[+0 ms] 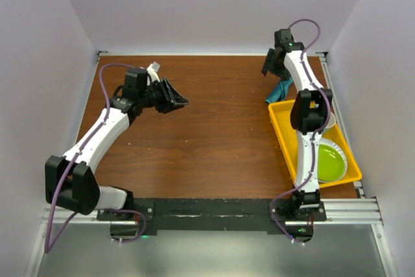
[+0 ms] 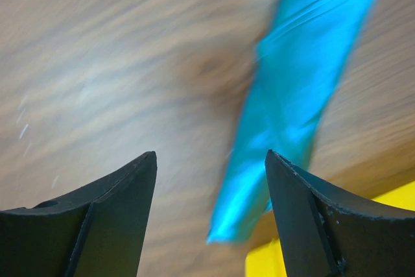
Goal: Fold the napkin, place the utensils inside, and roll it up
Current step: Roll the napkin with the utensil
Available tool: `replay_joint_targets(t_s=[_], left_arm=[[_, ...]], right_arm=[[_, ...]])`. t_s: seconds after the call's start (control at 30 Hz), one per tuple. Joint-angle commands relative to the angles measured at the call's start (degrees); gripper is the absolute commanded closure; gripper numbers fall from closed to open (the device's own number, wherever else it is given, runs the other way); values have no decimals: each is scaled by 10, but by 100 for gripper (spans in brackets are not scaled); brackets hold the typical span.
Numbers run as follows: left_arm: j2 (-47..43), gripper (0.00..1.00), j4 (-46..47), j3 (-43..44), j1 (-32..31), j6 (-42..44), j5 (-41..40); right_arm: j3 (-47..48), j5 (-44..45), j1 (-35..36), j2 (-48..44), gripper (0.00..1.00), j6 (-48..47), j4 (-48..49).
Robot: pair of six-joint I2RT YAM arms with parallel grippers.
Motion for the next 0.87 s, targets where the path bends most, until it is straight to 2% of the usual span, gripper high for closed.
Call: replay_joint_targets(t_s=[0.0, 0.13, 0.17, 0.23, 0.3, 0.43, 0.47, 0.6, 0.7, 0.73, 0.8, 0.83], left_arm=[[-46, 58, 21, -13, -12, 17, 20], [-91, 52, 19, -16, -28, 32, 29], [-99, 52, 20, -17, -31, 33, 34], [-127, 50, 18, -15, -32, 40, 42], [-146, 49, 16, -10, -32, 49, 44], [-186, 44, 30, -12, -32, 63, 64], [-191, 44, 35, -13, -32, 64, 70], [-202, 42, 56, -19, -37, 47, 86], [-210, 42, 78, -25, -44, 32, 87], [-211, 40, 79, -22, -49, 32, 88], [-214, 36, 79, -6, -51, 35, 78], [-222, 26, 80, 0, -53, 39, 74]], right_arm=[[-14, -59, 70, -146, 28, -61, -34], [-128, -105, 143, -285, 27, -66, -45], [-178, -110, 151, -353, 27, -63, -47], [-266, -124, 162, -427, 27, -52, -48], [-323, -122, 162, -531, 25, -39, -52], [-450, -80, 161, -661, 9, -59, -83], [-463, -78, 162, -681, 2, -66, -94], [-513, -72, 162, -749, 2, -42, -93], [-552, -110, 162, -795, 2, -13, -68], [-577, -140, 162, -822, 2, 9, -20], [-570, -160, 163, -844, 1, 36, 6], [-552, -163, 162, -871, 1, 49, 39]])
